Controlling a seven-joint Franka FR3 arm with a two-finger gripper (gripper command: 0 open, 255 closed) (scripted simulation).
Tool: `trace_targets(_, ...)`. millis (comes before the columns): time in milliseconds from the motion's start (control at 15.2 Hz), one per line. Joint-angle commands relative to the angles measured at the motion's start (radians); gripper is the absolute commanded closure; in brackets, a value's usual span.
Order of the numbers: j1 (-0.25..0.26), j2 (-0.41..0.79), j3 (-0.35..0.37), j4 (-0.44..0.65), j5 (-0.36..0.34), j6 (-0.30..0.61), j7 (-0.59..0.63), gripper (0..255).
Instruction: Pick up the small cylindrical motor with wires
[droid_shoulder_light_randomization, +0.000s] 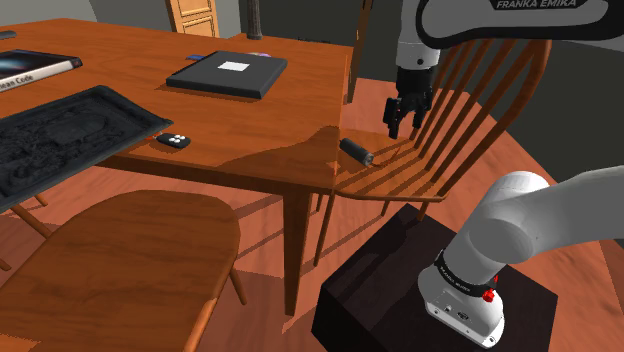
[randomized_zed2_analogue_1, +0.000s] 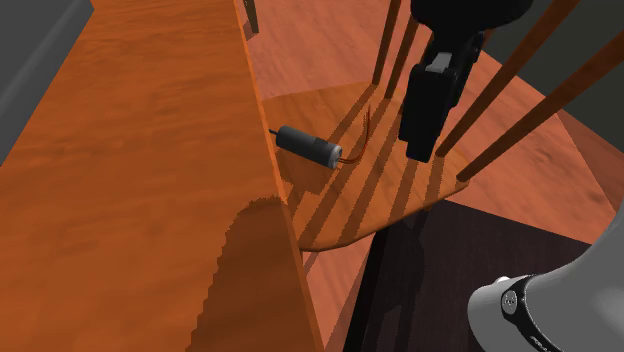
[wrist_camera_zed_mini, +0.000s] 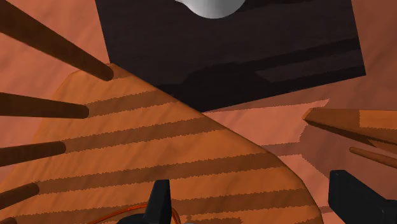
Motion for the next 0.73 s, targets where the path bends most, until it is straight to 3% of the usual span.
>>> trace_targets(0, 0.0, 0.0, 0.0, 0.0, 0.0, 0.0, 0.0, 0)
trace_targets(660, -0.01, 0.271, -0.146, -0.03, -0.016, 0.377, -0.146, 0)
